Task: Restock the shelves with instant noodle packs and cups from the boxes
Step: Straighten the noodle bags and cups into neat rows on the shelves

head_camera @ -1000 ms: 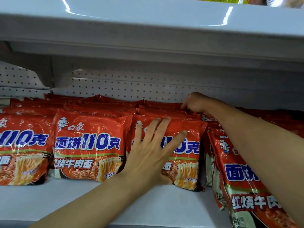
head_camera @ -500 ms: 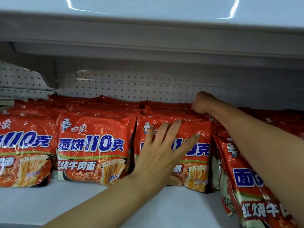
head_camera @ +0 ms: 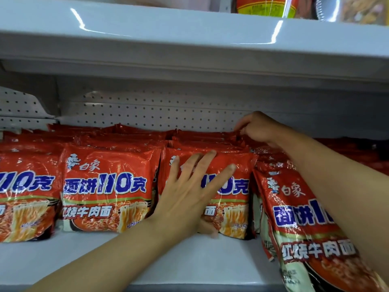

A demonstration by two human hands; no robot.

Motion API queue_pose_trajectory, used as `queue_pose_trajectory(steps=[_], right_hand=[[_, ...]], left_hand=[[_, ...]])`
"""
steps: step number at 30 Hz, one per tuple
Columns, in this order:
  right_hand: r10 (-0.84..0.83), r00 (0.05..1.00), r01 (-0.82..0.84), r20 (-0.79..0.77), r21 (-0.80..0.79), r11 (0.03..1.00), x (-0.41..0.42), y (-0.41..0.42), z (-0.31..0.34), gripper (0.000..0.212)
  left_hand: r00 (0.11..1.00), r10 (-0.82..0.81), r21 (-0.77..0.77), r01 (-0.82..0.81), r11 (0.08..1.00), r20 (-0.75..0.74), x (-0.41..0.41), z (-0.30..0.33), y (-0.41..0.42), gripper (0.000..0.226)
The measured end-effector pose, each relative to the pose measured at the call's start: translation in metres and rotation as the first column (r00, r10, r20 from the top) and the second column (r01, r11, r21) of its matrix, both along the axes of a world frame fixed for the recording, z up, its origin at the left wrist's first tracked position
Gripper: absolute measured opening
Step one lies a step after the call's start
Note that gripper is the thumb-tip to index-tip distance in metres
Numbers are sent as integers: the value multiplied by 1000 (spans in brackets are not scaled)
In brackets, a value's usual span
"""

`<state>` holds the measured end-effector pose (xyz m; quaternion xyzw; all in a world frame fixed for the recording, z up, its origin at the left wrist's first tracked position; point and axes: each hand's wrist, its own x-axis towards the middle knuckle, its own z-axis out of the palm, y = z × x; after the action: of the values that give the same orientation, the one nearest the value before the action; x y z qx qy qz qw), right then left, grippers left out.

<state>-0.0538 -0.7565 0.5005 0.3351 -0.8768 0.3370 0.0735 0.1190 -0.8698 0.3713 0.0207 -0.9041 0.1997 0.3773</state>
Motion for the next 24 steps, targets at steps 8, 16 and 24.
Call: queue_pose_trajectory(steps=[8,16,24], right_hand=[[88,991,-112,104,257,960,27,9,-5,31],[64,990,-92,122,242,966,23,11,-14,25],[112,993,-110,-34,43,993,38,40,-11,13]], left_hand=[[962,141,291,-208,934,234,4,82,-31,120],[861,164,274,-326,905,482,-5,91,-58,118],[957,222,150,-251,956,186,31,81,-31,118]])
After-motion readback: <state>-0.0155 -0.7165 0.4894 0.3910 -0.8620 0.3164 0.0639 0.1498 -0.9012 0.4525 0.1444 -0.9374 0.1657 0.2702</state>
